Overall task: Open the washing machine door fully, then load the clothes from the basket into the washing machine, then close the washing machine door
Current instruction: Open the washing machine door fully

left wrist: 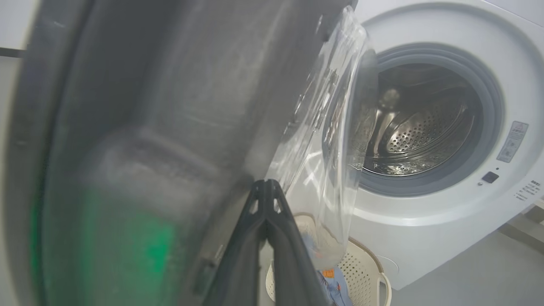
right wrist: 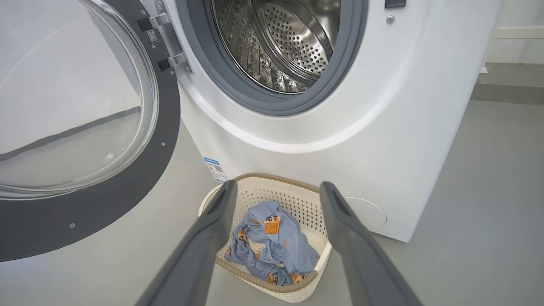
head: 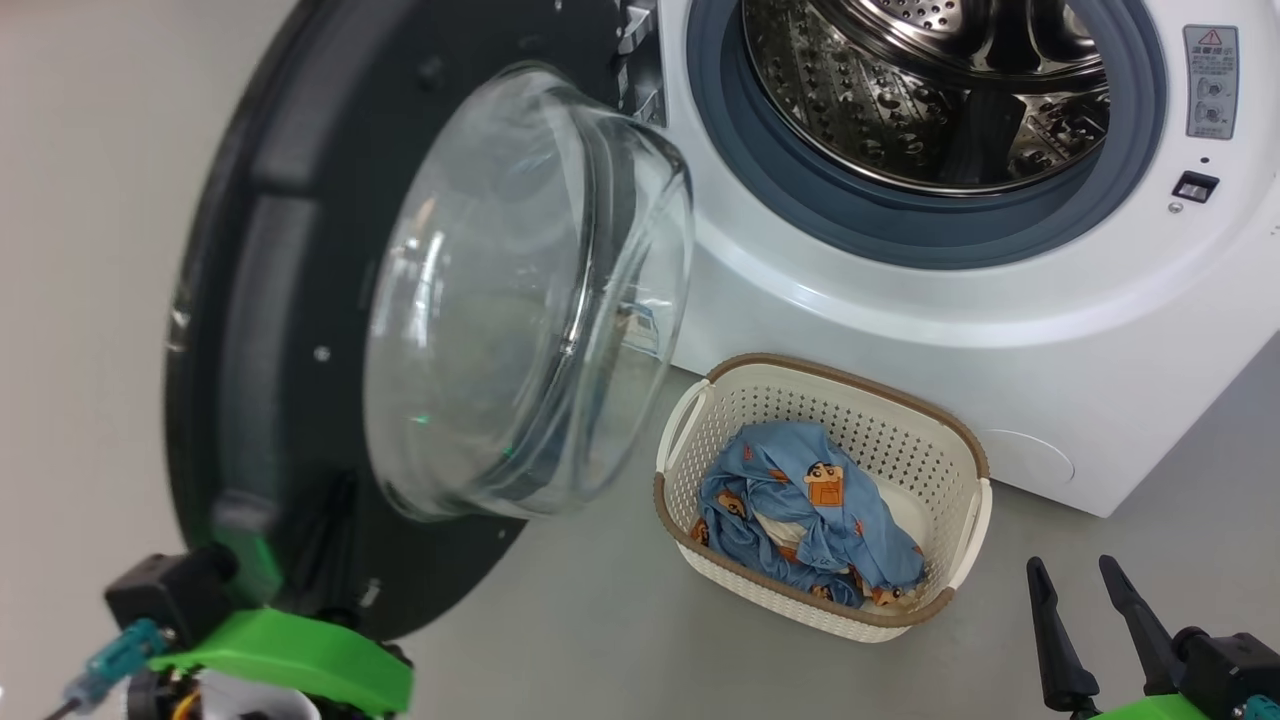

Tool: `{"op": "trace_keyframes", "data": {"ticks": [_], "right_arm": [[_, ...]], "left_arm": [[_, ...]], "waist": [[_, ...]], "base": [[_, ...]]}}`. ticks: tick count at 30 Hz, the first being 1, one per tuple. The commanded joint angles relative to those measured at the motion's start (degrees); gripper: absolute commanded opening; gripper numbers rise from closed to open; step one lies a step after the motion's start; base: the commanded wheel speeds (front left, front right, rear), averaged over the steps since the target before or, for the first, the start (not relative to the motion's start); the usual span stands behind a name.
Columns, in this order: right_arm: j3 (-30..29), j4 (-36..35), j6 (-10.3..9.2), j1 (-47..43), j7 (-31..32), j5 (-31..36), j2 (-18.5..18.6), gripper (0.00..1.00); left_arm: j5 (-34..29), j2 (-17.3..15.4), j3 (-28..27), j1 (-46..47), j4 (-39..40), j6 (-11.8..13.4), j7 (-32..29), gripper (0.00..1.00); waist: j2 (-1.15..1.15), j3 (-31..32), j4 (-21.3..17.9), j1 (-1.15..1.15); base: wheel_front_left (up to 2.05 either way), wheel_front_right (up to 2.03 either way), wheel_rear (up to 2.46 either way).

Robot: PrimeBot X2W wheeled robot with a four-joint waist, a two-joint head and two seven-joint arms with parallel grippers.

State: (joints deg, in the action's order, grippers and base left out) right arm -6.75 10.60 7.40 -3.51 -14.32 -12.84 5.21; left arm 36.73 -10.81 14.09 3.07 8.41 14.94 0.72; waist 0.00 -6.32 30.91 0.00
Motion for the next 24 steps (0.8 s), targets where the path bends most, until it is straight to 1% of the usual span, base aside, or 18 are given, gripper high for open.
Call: {"op": "trace_keyframes", "data": {"ticks": [1, 10, 19, 22, 24], "right_arm": [[1.4, -1.3, 0.09, 0.5, -0.7, 0.3, 0.8, 1.0], [1.9, -1.0, 0.09, 0.2, -0.7, 0.3, 1.7, 1.0], [2.2, -1.2, 0.09, -0.2, -0.7, 0.5, 2.8, 1.0], [2.1, -1.2, 0.09, -0.4, -0.7, 0.5, 3.2, 1.0], [2.1, -1.2, 0.09, -0.6, -0.7, 0.5, 3.4, 1.0]], "left_arm": [[0.3, -2.0, -4.2, 2.9, -0.5, 1.0, 1.0, 0.0], [2.0, -3.4, -10.6, 8.2, -14.2, 0.1, 7.2, 0.0], [2.6, -5.9, -15.8, 14.3, -28.7, -2.3, 12.8, 0.0], [2.3, -6.8, -17.6, 16.1, -32.4, -3.2, 13.7, 0.0], [2.1, -7.0, -18.2, 16.6, -33.4, -3.4, 13.9, 0.0]], "waist": [[0.0, 0.0, -0.2, 0.0], [0.0, 0.2, -2.2, 0.0], [0.0, 0.3, -6.2, 0.0], [0.0, 0.2, -7.7, 0.0], [0.0, 0.2, -8.1, 0.0]], "base": [[0.0, 0.0, 0.0], [0.0, 0.0, 0.0], [0.0, 0.0, 0.0], [0.0, 0.0, 0.0], [0.0, 0.0, 0.0]]}}
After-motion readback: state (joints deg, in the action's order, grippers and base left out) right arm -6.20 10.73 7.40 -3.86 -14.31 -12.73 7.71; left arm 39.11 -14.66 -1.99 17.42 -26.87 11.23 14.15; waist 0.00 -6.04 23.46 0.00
